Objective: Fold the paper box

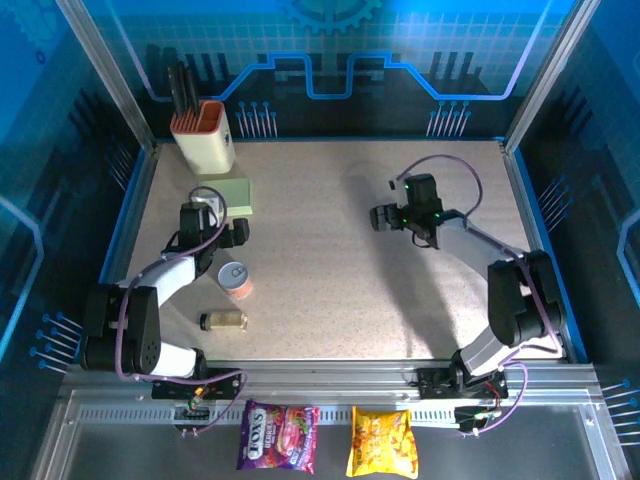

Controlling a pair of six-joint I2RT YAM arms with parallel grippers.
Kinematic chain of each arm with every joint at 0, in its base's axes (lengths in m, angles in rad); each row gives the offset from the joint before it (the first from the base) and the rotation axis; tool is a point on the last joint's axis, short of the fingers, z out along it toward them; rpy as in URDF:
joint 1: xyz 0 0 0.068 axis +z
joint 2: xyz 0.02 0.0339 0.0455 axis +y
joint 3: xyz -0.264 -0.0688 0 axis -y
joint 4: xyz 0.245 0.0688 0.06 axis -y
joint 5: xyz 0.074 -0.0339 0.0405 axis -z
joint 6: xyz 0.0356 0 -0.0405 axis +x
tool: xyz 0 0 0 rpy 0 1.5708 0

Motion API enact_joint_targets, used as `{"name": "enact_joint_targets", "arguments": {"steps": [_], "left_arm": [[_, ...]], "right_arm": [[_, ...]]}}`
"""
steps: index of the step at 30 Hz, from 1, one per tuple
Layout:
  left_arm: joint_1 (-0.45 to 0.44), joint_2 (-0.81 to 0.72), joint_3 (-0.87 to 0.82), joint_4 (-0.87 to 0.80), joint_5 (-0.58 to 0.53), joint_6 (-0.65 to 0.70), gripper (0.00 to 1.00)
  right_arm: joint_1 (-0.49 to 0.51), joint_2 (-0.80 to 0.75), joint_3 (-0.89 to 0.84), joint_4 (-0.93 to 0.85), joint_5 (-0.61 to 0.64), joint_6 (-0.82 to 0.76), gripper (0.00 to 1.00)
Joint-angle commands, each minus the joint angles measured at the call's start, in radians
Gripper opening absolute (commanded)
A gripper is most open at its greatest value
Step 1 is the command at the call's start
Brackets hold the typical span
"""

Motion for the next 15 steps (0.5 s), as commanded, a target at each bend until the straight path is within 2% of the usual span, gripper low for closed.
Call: {"name": "enact_joint_targets", "arguments": {"steps": [1, 4, 7, 8, 10, 15], "left_arm": [[-0.002, -0.015, -0.053, 0.154, -0.006, 0.057, 1.00], [-0.002, 0.011, -0.110, 0.304, 0.025, 0.045, 1.00], [-0.002, 0.026, -0.112, 0.352, 0.042, 0.049, 1.00], [-0.003, 0.034, -0.121, 0.394, 0.047, 0.055, 1.00], [-0.002, 0.058, -0.150, 0.499, 0.067, 0.065, 1.00], [0.002, 0.120, -0.220, 0.673, 0.074, 0.066, 1.00]], "right_arm": [[-0.048, -0.074, -0.125, 0.102, 0.152, -0.104, 0.99], [-0.093, -0.119, -0.267, 0.309, 0.134, -0.132, 0.99], [-0.134, -0.117, -0.410, 0.604, 0.063, -0.150, 0.99], [-0.138, -0.123, -0.410, 0.594, 0.054, -0.147, 0.99], [-0.148, -0.114, -0.466, 0.741, 0.030, -0.160, 0.99], [-0.205, -0.034, -0.559, 0.968, -0.031, -0.107, 0.99]]}}
